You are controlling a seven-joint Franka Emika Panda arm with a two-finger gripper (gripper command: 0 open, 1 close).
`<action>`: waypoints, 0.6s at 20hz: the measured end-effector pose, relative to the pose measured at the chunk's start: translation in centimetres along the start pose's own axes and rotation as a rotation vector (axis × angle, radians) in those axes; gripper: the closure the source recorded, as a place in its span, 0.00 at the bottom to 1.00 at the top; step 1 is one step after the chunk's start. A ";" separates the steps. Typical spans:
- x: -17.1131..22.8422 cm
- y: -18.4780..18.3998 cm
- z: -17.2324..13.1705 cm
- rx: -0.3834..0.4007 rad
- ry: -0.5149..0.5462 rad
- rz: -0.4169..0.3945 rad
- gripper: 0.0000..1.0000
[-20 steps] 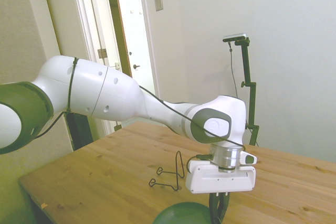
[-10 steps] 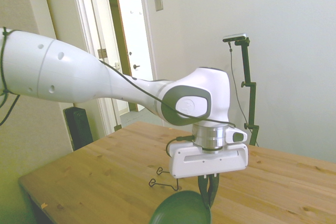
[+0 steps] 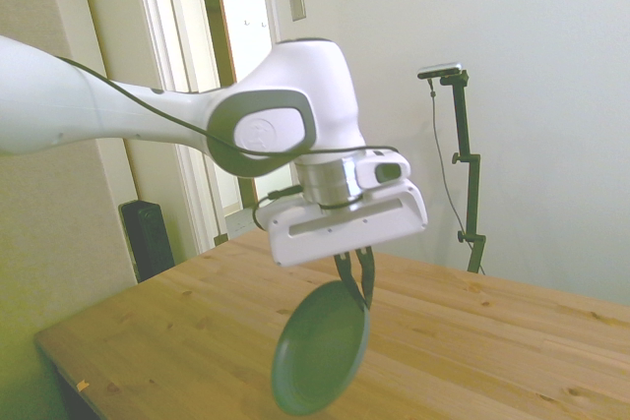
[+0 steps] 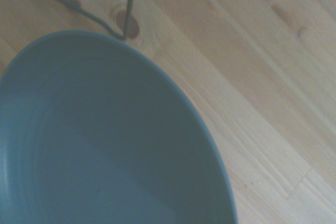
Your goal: Load the plate
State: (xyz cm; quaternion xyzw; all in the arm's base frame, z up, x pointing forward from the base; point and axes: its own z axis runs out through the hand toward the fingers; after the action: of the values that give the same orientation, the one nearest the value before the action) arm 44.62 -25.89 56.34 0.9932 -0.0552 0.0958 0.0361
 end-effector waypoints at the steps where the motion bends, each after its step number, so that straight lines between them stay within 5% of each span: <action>1: 0.0 -1.0 -1.1 -0.010 0.030 0.030 1.00; 7: 1.2 -7.2 -6.6 -0.082 0.169 0.199 1.00; 12: 3.7 -10.8 -6.5 -0.198 0.254 0.256 1.00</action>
State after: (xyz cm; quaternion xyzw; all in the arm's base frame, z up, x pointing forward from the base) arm 48.27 -15.03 62.72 0.9496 -0.1852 0.2181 0.1278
